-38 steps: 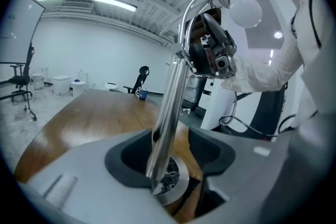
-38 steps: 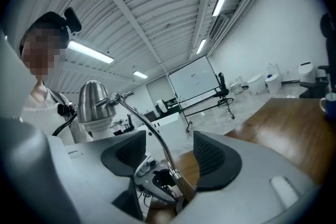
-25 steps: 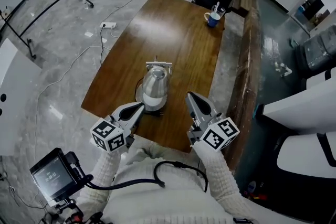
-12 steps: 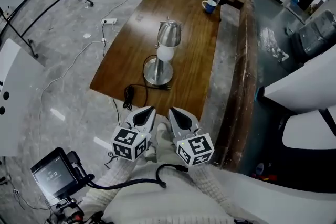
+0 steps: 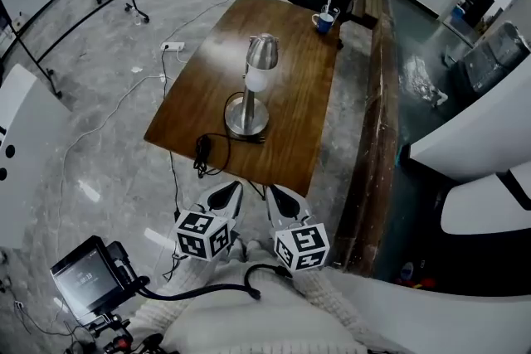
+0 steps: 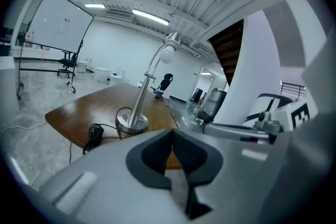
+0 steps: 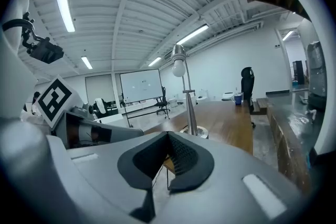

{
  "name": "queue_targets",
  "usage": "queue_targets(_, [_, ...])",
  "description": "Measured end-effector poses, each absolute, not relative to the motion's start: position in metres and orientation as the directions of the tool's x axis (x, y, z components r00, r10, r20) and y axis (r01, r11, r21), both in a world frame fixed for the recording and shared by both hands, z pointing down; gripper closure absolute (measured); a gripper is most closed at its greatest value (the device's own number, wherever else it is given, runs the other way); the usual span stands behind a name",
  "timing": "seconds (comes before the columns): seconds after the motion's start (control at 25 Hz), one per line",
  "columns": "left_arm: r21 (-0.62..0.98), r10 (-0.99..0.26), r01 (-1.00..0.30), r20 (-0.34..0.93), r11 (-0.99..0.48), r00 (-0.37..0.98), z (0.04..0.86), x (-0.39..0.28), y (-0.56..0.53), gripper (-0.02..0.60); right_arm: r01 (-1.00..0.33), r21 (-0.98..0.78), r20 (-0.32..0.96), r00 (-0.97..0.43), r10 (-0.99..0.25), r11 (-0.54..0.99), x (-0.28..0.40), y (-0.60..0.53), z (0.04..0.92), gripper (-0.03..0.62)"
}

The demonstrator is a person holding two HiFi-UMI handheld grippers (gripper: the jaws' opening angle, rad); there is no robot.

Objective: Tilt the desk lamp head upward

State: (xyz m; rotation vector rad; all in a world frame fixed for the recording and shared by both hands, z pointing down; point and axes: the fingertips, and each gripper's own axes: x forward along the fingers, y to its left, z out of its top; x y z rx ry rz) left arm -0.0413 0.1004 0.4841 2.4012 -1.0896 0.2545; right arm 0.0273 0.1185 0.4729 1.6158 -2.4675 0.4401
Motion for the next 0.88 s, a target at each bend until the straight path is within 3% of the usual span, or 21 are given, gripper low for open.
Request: queue_targets(0.88, [0.329,-0.656,-0.742,0.346,-0.584,0.671,0.477,-0.026,0.095,0.574,-0.876,-0.148,0.304,-0.482,-0.821,0.46,0.02,0.111,0.47,0.597])
